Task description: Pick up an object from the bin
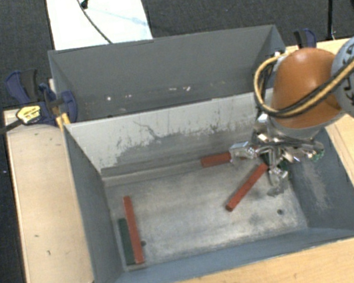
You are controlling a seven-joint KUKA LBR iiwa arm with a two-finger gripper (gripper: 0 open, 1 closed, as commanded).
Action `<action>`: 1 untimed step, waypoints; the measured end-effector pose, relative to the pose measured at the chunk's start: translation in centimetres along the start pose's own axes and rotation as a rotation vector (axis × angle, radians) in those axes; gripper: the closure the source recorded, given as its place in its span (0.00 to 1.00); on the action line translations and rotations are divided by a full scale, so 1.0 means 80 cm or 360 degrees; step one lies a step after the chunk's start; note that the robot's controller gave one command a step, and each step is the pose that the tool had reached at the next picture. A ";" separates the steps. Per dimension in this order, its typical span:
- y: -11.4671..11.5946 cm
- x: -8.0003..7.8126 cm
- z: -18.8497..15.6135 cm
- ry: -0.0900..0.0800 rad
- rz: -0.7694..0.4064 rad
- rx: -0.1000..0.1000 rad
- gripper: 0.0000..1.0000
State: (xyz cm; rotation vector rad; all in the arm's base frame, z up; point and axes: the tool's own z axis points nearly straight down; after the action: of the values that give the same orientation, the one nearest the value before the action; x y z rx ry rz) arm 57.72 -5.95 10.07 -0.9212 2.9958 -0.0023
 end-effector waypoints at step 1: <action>0.010 0.014 0.040 0.0011 0.0023 -0.0009 0.00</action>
Offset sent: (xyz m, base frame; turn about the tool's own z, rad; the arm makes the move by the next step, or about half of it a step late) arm -0.0131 0.0003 -0.0307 0.0150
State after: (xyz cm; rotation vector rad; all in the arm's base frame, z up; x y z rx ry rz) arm 56.36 -5.88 6.86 -0.9020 3.0105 0.0035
